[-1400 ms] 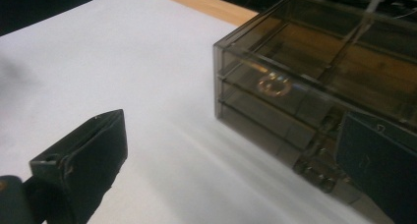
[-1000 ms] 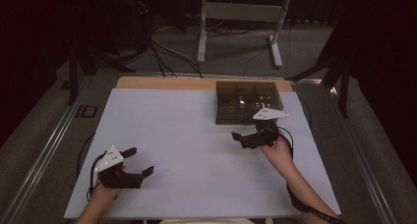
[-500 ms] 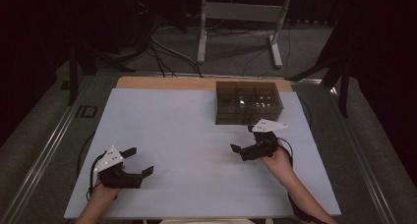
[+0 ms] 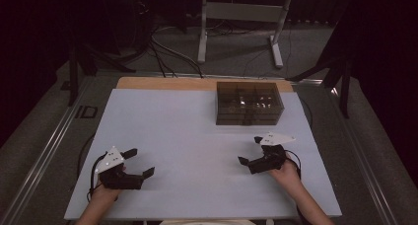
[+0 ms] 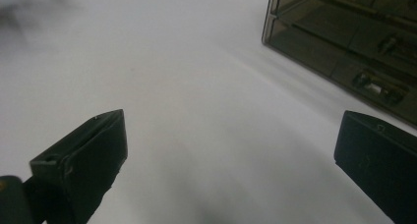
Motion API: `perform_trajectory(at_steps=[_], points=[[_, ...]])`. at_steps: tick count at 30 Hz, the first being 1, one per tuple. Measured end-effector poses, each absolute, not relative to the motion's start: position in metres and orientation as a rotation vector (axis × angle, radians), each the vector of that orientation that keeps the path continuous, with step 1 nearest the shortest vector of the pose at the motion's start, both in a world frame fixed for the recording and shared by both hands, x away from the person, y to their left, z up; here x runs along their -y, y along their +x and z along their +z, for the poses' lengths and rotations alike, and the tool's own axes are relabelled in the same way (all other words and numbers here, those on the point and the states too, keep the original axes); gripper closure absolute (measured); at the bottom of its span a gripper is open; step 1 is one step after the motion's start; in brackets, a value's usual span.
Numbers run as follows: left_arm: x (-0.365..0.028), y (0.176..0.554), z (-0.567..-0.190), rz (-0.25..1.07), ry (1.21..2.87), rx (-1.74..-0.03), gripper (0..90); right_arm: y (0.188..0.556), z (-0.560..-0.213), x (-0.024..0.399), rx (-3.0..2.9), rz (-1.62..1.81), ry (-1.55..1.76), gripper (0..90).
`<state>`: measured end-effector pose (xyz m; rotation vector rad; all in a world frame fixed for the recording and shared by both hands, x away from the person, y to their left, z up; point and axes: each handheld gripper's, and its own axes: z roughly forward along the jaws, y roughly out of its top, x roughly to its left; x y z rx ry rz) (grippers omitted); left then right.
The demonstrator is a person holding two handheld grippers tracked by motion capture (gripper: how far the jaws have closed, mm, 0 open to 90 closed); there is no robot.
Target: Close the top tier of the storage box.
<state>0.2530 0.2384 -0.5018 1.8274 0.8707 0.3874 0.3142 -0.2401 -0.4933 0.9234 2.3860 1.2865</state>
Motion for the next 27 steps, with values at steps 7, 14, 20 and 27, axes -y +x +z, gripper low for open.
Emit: perform_trajectory(at_steps=[7,14,20,27], points=[[-0.239,0.253,-0.502,0.39,1.827,-0.871,5.3,0.302,-0.498,0.256,-2.378,1.266,0.965,0.0],[-0.238,0.253,-0.502,0.39,1.83,-0.871,5.3,0.292,-0.501,0.276,-2.355,1.238,0.987,0.0],[-0.238,0.253,-0.502,0.389,1.831,-0.871,5.3,0.288,-0.504,0.288,-2.336,1.207,1.015,0.0],[-0.238,0.253,-0.503,0.388,1.843,-0.864,5.3,0.294,-0.508,0.28,-2.348,1.18,1.01,0.0]])
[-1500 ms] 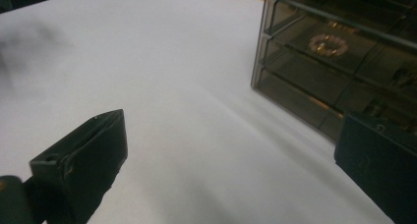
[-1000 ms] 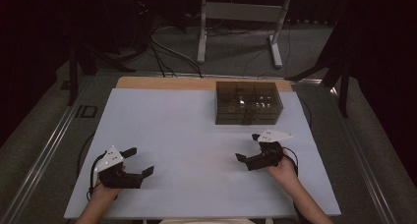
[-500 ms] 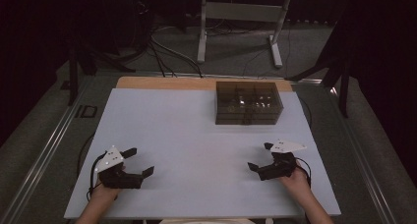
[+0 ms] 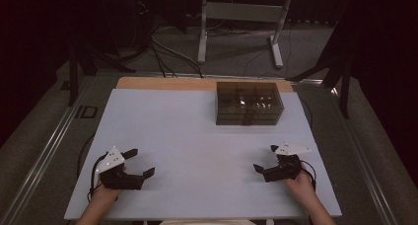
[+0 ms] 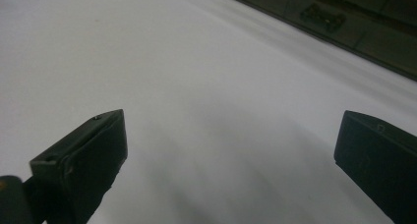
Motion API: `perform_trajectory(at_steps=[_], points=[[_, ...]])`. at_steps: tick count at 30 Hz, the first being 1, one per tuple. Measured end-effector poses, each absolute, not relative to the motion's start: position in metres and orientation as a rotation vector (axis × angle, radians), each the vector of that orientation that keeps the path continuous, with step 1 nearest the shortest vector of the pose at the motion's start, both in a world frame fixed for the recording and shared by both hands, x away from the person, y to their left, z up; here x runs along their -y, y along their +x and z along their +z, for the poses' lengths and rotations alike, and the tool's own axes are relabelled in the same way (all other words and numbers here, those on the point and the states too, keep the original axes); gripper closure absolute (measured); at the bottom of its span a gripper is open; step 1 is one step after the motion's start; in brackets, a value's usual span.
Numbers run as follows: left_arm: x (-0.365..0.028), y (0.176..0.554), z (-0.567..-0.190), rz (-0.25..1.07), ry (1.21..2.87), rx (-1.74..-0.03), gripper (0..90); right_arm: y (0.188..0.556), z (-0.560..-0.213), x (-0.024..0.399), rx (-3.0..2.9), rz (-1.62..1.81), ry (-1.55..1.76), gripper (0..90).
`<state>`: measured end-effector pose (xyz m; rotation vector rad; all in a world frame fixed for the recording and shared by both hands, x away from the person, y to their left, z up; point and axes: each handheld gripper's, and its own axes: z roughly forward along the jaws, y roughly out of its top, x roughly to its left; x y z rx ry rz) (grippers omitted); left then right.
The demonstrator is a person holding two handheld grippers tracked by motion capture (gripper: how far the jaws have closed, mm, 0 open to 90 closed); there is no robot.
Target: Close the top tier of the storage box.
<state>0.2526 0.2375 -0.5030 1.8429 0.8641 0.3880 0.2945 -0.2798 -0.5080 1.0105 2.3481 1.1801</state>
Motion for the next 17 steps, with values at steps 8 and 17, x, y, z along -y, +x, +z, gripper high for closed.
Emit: perform_trajectory(at_steps=[8,17], points=[[-0.2381,0.2519,-0.5022,0.389,1.832,-0.862,5.3,0.2943,-0.5096,0.2753,-2.354,1.167,0.98,0.0],[-0.2374,0.2523,-0.5025,0.385,1.836,-0.86,5.3,0.2911,-0.5098,0.2817,-2.349,1.192,1.009,0.0]])
